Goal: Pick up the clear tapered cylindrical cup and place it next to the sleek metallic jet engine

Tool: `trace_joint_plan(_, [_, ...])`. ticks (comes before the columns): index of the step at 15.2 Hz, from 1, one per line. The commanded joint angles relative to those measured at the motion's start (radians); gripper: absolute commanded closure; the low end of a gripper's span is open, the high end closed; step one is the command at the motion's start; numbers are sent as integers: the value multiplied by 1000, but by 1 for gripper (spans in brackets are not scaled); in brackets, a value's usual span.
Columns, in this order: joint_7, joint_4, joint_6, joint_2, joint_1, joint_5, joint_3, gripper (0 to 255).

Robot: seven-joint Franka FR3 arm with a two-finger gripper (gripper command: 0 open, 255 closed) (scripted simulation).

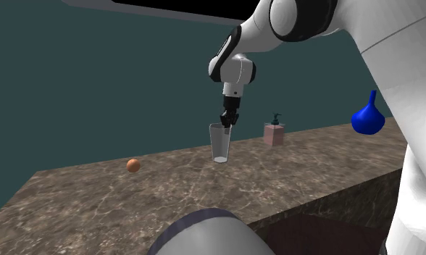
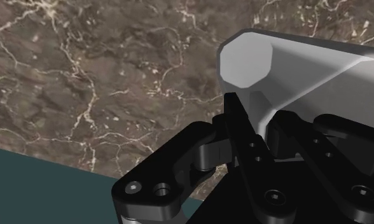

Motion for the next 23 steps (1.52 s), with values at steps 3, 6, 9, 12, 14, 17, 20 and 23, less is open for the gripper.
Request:
trace_joint_plan(3, [12,20,-35,-20,3,-15,-9,255])
trace_joint_plan(6, [23,39,-66,-35,5,-27,-15,255])
trace_joint_plan(9, [33,61,-98,-48,6,-38,-21,255])
trace_joint_plan(12, [43,85,-131,-60,7,-48,-26,255])
trace_joint_plan(14, [49,102,-153,-67,6,-55,-29,255])
trace_joint_plan(17, [58,131,-188,-75,5,-63,-33,255])
trace_joint_plan(20, [66,162,-224,-82,2,-69,-37,255])
trace_joint_plan(23, [74,197,-261,-87,-2,-74,-39,255])
